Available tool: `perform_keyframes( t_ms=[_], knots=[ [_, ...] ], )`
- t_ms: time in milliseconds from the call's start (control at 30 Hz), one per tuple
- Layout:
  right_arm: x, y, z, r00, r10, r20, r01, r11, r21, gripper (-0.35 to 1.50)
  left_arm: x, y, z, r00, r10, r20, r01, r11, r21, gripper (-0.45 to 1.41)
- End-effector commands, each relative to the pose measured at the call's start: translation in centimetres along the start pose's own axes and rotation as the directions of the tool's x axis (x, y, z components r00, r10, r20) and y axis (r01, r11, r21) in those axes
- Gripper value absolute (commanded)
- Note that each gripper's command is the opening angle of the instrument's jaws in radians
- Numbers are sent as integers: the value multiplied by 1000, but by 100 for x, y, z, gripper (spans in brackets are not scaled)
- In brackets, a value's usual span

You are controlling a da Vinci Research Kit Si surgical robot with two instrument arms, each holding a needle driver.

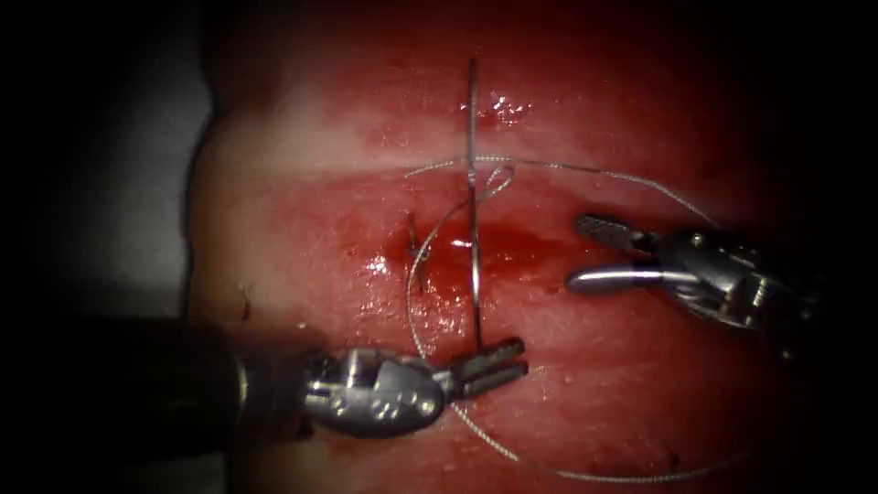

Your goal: Wound Closure

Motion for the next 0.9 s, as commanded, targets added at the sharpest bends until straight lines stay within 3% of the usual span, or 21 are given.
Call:
perform_keyframes(
  t_ms=[33,300,400,467,667,900],
  knots=[
    [-3,2,16,1000,26,4,-26,999,29,115,-2,11,6,999,32,-7,-32,999,-5,-45],
    [-8,3,36,992,123,6,-123,991,49,106,1,14,13,986,167,-15,-167,986,-2,-45],
    [-8,6,33,990,142,-6,-142,990,18,106,1,14,10,986,168,2,-168,986,7,-45],
    [-7,8,34,986,167,-11,-166,986,15,116,1,14,11,985,174,2,-174,985,7,-45],
    [-5,1,38,975,216,-49,-212,974,75,116,1,13,14,982,191,9,-191,982,12,-45],
    [-2,-6,40,974,224,-37,-220,971,99,118,-1,13,15,979,203,15,-203,979,16,-45]
  ],
)
